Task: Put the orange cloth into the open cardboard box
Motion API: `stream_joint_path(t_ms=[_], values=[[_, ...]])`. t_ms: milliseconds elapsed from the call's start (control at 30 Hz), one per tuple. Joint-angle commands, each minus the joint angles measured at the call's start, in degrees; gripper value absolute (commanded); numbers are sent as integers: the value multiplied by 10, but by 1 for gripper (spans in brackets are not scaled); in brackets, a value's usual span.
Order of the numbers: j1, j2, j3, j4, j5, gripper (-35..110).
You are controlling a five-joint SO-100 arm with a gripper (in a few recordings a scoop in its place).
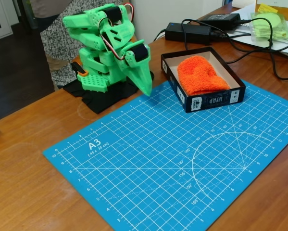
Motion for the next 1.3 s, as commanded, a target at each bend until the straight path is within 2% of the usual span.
stream_joint_path(t_ms=[0, 867, 1267], values=[[11, 9, 7, 4, 15, 0], [65, 9, 7, 5, 54, 0], [44, 9, 7, 5, 41, 0]])
